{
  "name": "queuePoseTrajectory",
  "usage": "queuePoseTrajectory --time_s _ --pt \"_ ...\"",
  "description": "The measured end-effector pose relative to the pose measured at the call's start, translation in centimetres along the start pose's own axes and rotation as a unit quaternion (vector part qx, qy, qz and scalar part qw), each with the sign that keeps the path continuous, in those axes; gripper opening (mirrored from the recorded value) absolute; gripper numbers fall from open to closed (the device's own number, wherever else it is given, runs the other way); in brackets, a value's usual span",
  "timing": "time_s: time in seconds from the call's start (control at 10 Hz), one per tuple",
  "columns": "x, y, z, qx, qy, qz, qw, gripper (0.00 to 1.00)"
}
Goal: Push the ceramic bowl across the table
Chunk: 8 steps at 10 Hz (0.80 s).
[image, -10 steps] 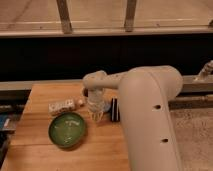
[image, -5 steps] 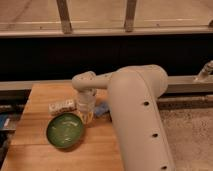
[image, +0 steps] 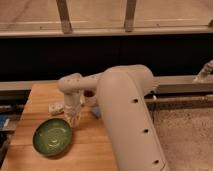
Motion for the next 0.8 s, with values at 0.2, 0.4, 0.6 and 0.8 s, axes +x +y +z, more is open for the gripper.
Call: queuePoseTrajectory --time_s 0.2,0.4,0.6,0.8 --pt "-0.7 2.1 -0.1 -0.003 -0.002 -0.029 0.9996 0.0" --pt "-0.9 3.2 -0.1 -0.005 -0.003 -0.047 0.9989 0.0" --pt "-0.9 4.1 -0.4 -0.006 -0.009 -0.06 0.9981 0.0" --pt "-0.4 4.5 -2.3 -0.003 -0.031 -0.069 0.9971 0.0"
